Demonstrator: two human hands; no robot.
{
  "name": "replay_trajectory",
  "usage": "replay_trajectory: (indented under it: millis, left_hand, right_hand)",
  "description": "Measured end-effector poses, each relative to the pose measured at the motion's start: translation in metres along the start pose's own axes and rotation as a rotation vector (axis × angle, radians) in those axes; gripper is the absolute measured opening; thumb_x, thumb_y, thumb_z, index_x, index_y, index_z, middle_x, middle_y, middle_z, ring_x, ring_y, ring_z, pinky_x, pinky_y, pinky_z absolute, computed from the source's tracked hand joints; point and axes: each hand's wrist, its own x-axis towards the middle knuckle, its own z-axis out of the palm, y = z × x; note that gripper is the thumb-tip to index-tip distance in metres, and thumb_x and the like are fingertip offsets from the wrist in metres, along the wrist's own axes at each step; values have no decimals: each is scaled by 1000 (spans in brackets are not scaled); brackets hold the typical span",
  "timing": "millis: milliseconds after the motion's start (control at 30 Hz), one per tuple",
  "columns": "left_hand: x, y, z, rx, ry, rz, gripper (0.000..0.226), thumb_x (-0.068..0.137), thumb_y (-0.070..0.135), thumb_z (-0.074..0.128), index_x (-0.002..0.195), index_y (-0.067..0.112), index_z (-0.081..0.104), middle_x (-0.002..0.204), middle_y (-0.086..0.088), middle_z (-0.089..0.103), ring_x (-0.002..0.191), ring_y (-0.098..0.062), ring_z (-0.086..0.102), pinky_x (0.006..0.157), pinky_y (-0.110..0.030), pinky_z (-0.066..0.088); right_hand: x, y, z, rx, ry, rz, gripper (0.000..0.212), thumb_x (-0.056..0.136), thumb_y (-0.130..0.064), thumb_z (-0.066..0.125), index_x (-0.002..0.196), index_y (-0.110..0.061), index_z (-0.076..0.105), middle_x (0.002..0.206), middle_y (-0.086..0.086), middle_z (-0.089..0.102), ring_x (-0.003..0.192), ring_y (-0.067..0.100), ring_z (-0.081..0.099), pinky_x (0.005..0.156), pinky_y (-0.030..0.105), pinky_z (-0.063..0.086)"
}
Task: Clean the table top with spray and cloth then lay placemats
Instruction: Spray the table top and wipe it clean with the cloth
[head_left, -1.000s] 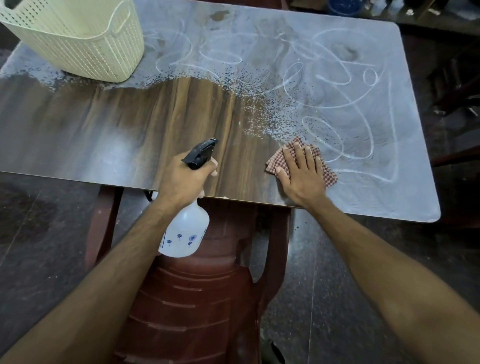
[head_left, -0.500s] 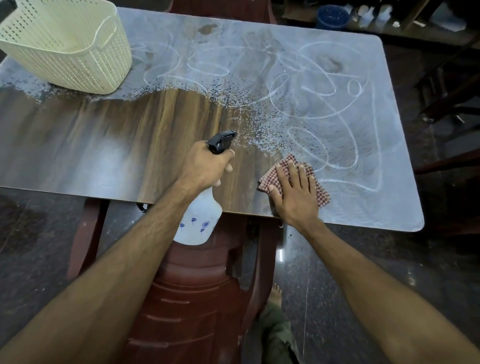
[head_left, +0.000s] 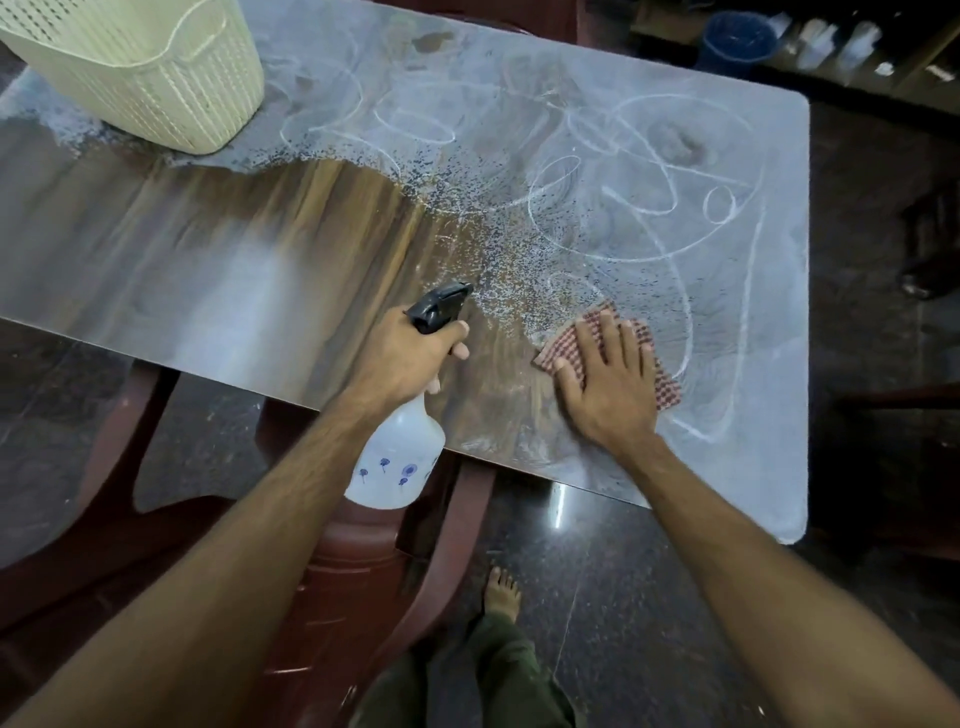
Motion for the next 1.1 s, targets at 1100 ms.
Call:
replay_trajectory:
  millis: [1100]
  left_hand:
    - [-15,-20,-34,-119,239,36,24,92,24,64,116,20,67,89,-4,76,36,-17,47,57,-29,45]
  right_hand:
    - [-46,-82,23,-75,-146,-637,63,101,-57,19,158,-30,20,166,3,13,153,27,6,123,50,6]
